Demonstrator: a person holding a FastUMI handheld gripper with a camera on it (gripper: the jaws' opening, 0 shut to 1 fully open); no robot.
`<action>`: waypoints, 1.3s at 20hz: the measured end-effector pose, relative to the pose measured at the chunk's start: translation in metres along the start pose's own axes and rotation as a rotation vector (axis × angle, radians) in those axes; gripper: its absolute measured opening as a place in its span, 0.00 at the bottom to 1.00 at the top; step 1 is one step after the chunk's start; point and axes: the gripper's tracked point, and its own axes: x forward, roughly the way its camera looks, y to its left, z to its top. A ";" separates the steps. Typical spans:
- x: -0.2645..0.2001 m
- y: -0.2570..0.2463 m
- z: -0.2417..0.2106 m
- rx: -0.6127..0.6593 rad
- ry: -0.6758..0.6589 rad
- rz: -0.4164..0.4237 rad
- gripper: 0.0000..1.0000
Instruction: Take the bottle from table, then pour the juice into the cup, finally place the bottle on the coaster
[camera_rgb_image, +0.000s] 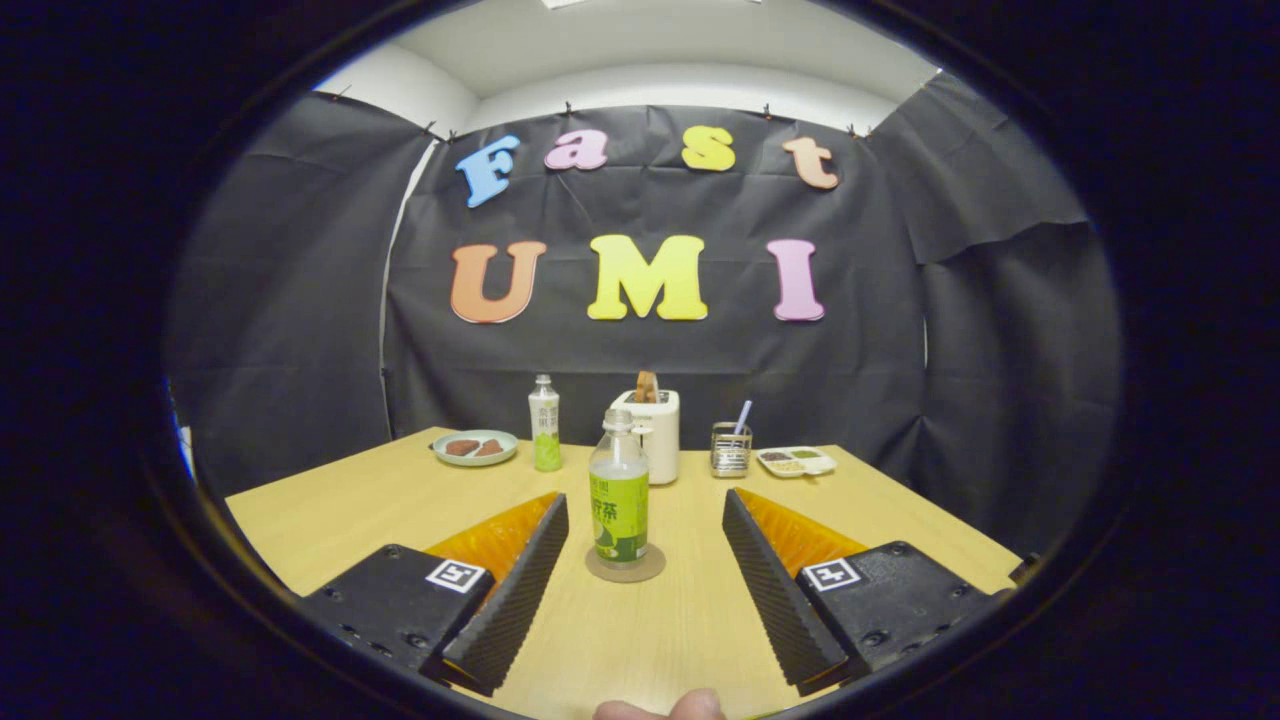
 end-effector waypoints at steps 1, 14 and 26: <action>-0.011 0.003 -0.002 -0.011 -0.005 -0.006 1.00; -0.067 0.027 -0.022 -0.036 -0.104 -0.040 1.00; -0.067 0.033 -0.022 0.014 -0.135 -0.047 1.00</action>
